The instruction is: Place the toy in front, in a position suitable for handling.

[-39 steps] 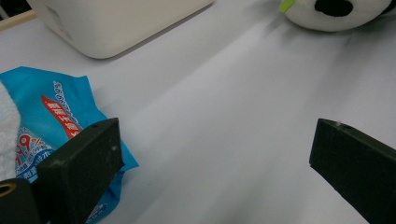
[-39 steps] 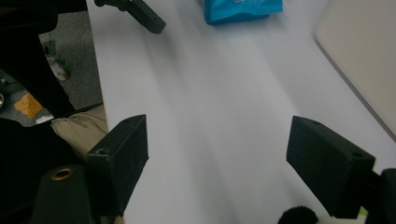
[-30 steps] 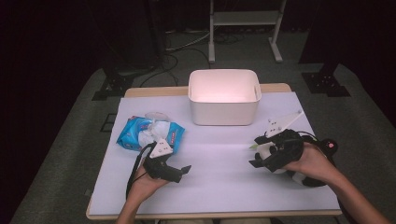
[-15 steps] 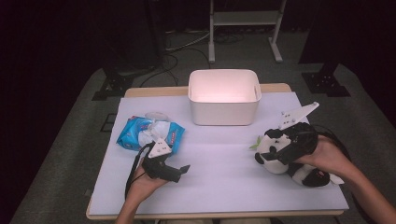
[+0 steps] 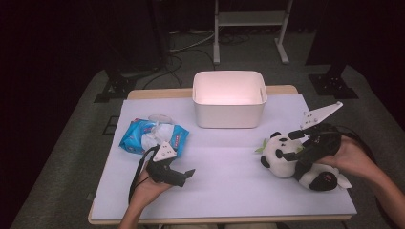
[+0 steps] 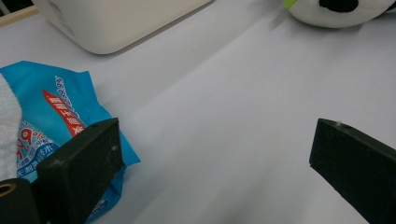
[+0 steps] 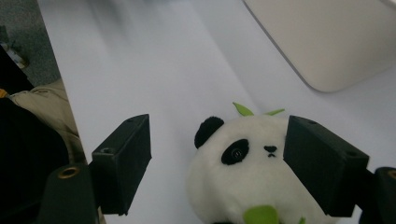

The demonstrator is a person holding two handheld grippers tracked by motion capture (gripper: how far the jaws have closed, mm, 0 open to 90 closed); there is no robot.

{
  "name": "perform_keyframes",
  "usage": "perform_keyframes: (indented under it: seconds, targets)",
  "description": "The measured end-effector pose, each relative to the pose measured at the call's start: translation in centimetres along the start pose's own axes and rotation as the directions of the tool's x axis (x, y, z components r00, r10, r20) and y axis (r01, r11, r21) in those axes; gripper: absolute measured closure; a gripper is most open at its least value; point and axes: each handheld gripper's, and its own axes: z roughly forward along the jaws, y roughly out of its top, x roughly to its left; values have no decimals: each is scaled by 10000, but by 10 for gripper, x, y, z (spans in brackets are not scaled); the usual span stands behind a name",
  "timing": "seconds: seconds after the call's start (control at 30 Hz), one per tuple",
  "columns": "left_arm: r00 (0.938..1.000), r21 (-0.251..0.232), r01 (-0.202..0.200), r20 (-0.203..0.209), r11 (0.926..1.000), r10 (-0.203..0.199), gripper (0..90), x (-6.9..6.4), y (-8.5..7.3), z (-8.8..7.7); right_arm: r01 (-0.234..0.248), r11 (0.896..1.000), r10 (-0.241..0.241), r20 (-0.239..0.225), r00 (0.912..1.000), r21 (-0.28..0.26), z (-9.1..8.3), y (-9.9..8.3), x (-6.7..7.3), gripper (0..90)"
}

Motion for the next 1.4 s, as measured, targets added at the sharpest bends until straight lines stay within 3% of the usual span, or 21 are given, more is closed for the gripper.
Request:
perform_keyframes:
  seconds: [0.7, 1.0, 1.4]
  targets:
    - [10000, 28, 39, -23, 10000, -39, 21, 1, -1, 0, -449, 9980, 430, 415, 9982, 442, -4, -33, -19, 292]
    - [10000, 69, 43, -24, 10000, -42, 21, 1, -1, 0, -781, 9947, 741, 600, 9954, 671, -2, -49, -29, 418]
    - [10000, 63, 99, 3, 9999, -99, 21, 1, -2, 1, -671, 9951, 636, 489, 9968, 731, 5, -58, -33, 611]
